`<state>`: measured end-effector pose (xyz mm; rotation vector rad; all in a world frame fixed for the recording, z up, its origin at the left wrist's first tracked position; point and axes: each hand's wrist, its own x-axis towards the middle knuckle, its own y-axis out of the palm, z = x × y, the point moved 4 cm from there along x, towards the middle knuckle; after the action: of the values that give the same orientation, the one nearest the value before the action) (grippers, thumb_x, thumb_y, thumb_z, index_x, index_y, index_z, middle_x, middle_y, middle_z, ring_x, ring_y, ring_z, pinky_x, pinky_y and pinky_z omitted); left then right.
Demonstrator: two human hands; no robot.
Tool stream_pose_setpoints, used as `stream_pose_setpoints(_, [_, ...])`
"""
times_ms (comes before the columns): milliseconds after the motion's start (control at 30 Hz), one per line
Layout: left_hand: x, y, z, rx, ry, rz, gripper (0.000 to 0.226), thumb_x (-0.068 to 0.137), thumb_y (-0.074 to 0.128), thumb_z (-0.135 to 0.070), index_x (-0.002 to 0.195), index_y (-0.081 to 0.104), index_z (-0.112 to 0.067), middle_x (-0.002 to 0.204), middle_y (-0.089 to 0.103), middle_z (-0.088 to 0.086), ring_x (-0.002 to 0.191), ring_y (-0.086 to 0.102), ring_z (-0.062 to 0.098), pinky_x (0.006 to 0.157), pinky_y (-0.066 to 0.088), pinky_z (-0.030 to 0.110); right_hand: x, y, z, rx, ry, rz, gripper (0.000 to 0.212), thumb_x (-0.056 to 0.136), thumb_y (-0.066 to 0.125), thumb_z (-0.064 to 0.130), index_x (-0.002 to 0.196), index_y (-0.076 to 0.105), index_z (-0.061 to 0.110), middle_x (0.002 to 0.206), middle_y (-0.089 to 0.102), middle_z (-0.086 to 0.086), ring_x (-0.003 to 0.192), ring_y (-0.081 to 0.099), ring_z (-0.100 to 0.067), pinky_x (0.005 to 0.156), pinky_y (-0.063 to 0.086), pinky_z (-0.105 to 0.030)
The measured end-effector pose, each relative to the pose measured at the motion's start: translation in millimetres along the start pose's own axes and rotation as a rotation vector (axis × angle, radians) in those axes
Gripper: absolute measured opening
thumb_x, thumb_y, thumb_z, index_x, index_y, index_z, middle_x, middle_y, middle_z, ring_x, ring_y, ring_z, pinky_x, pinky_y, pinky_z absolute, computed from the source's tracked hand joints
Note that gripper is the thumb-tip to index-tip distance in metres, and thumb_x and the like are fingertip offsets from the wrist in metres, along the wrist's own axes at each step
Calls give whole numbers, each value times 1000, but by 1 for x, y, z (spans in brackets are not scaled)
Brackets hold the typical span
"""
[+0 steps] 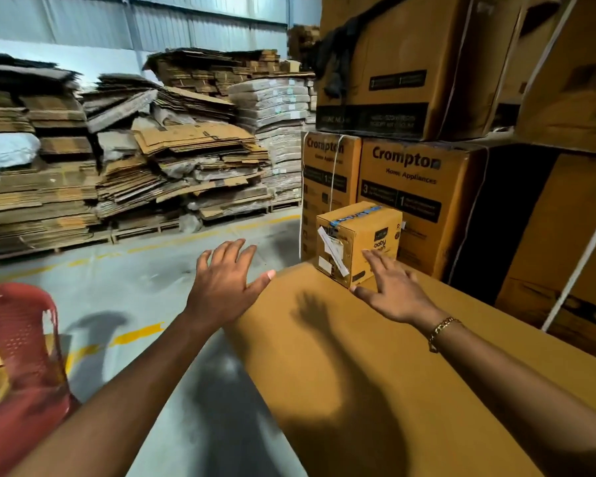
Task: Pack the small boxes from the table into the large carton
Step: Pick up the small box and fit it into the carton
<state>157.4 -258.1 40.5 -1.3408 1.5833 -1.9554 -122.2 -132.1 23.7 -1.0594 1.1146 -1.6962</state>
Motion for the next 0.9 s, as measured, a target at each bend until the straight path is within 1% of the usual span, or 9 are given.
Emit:
stream_pose_setpoints(100, [53, 35, 30, -26, 50, 21, 80, 88, 19, -74, 141, 51, -23, 150, 47, 4, 139, 40, 25, 110, 29, 52, 45, 19, 2, 40, 85, 22, 82, 95, 43, 65, 160, 8, 30, 169, 5, 1, 153, 17, -26, 118, 20, -48])
stream_pose_setpoints(233, [133, 80, 52, -102, 84, 97, 85, 85, 13, -78, 145, 45, -27, 153, 43, 1, 141, 36, 24, 111, 27, 49, 99, 35, -6, 76, 188, 12, 83, 96, 44, 65, 161, 8, 29, 169, 8, 1, 152, 18, -25, 118, 19, -49])
stream_pose_setpoints(300, [165, 101, 48, -158, 103, 133, 90, 82, 8, -81, 148, 40, -29, 157, 37, 1, 144, 32, 24, 113, 25, 49, 120, 42, -17, 109, 232, 13, 84, 95, 45, 65, 160, 6, 30, 169, 10, 1, 151, 22, -26, 119, 23, -51])
stream_pose_setpoints(400, [211, 134, 35, -217, 162, 167, 93, 79, 5, -82, 150, 36, -30, 159, 33, 1, 146, 29, 24, 115, 23, 50, 155, 48, -36, 189, 298, -30, 86, 92, 46, 68, 160, 7, 32, 168, 17, 1, 145, 34, -26, 113, 37, -51])
stream_pose_setpoints(500, [251, 167, 23, -257, 188, 193, 93, 79, 5, -82, 150, 36, -30, 159, 33, 1, 146, 28, 24, 115, 22, 50, 185, 54, -58, 246, 352, -63, 84, 94, 50, 64, 160, 9, 31, 167, 20, 2, 145, 35, -25, 113, 39, -47])
stream_pose_setpoints(600, [284, 199, 10, -296, 211, 242, 93, 78, 6, -83, 149, 36, -31, 159, 32, 0, 146, 28, 23, 115, 22, 49, 211, 62, -83, 302, 397, -77, 84, 91, 50, 67, 159, 12, 35, 165, 26, 2, 143, 37, -24, 112, 40, -46])
stream_pose_setpoints(667, [306, 219, 3, -311, 234, 273, 91, 80, 9, -83, 150, 35, -31, 160, 31, -1, 145, 28, 23, 115, 23, 50, 229, 68, -100, 338, 439, -78, 83, 92, 51, 66, 159, 14, 34, 165, 26, 2, 144, 37, -25, 112, 39, -45])
stream_pose_setpoints(767, [341, 248, -3, -356, 222, 324, 75, 91, 25, -76, 151, 34, -31, 160, 29, -1, 146, 27, 24, 115, 24, 51, 252, 79, -116, 444, 524, -99, 82, 94, 54, 60, 159, 14, 30, 165, 25, 0, 146, 34, -27, 114, 36, -44])
stream_pose_setpoints(900, [392, 298, -15, -477, 174, 398, 69, 93, 35, -71, 149, 37, -30, 158, 34, -1, 143, 32, 27, 114, 29, 53, 282, 102, -136, 562, 639, -112, 83, 92, 52, 65, 159, 16, 31, 164, 27, 0, 146, 34, -26, 116, 35, -45])
